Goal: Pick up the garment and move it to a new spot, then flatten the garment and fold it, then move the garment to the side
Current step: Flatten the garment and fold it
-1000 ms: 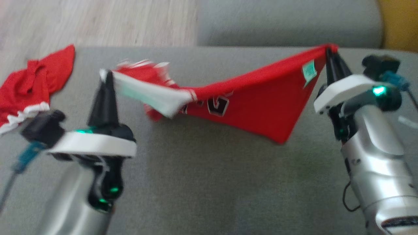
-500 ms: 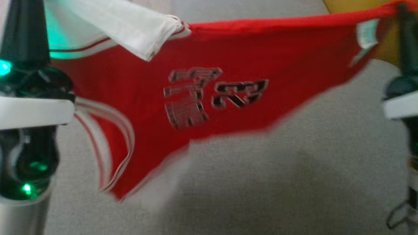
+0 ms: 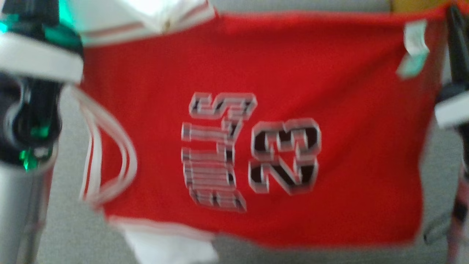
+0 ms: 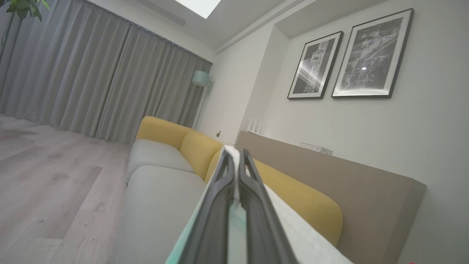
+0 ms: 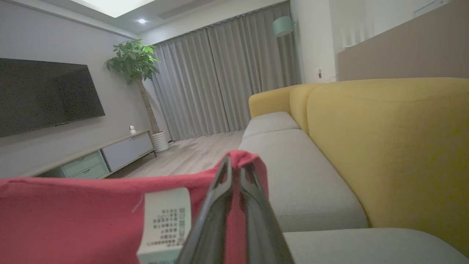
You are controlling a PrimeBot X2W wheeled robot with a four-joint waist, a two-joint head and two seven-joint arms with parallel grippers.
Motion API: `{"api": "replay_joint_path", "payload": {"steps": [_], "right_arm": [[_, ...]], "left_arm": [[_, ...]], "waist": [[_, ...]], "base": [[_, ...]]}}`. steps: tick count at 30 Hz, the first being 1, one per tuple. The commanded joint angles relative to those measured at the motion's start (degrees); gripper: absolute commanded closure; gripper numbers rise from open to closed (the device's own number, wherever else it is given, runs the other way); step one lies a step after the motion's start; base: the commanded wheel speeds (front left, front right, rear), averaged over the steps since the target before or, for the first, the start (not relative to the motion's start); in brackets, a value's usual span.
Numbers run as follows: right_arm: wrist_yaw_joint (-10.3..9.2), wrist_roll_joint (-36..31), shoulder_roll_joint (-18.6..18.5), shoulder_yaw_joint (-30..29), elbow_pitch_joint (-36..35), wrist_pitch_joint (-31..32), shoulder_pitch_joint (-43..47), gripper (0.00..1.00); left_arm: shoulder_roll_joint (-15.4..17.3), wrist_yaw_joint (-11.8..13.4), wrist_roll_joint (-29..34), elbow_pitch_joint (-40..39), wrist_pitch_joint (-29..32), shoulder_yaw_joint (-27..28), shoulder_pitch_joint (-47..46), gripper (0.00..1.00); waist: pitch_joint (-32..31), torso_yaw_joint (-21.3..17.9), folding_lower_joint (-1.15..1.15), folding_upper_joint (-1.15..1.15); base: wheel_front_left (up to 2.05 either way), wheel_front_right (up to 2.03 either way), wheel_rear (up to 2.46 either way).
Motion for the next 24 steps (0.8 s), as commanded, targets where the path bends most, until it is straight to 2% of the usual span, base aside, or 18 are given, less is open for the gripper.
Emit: {"api": "replay_joint_path", "payload": {"steps": [1, 6, 9, 10, 15, 19, 24], "right_arm": [[0.42, -0.9, -0.2, 1.98, 1.17, -0.94, -7.48, 1.0], [0.42, -4.35, 0.37, 4.24, 17.65, -6.33, -23.24, 1.0], [0.42, -7.49, 1.76, 3.46, 29.52, -11.2, -32.6, 1.0], [0.42, -7.49, 1.76, 3.46, 29.52, -11.2, -32.6, 1.0], [0.42, -14.8, 3.3, -0.74, 47.93, -20.99, -45.54, 1.0], [0.42, -18.7, 3.94, -1.79, 59.26, -27.7, -49.84, 1.0], [0.42, -22.19, 3.96, -2.46, 71.44, -34.68, -48.79, 1.0]], "left_arm": [[1.08, -0.47, -0.05, 1.67, -0.32, 1.78, -5.94, 1.0], [-0.27, -3.87, 4.45, 16.19, -4.57, 0.05, -19.08, 1.0], [-2.52, -6.36, 6.46, 26.61, -8.94, -0.86, -27.0, 1.0], [-2.52, -6.36, 6.46, 26.61, -8.94, -0.86, -27.0, 1.0], [-6.71, -10.22, 10.62, 41.19, -19.56, -2.51, -37.71, 1.0], [-10.32, -13.36, 11.1, 50.64, -25.78, -3.8, -39.52, 1.0], [-14.08, -16.56, 10.06, 58.79, -29.49, -6.36, -35.7, 1.0]], "waist": [[4.7, -0.37, -0.01, 0.0], [9.28, -0.55, -0.01, 0.0], [10.2, 0.06, -0.01, 0.0], [10.2, 0.06, -0.01, 0.0], [10.87, 2.2, -0.01, 0.0], [12.3, 4.08, -0.01, 0.0], [15.13, 6.32, -0.01, 0.0]], "base": [[0.0, 0.0, 0.0], [0.0, 0.0, 0.0], [0.0, 0.0, 0.0], [0.0, 0.0, 0.0], [0.0, 0.0, 0.0], [0.0, 0.0, 0.0], [0.0, 0.0, 0.0]]}}
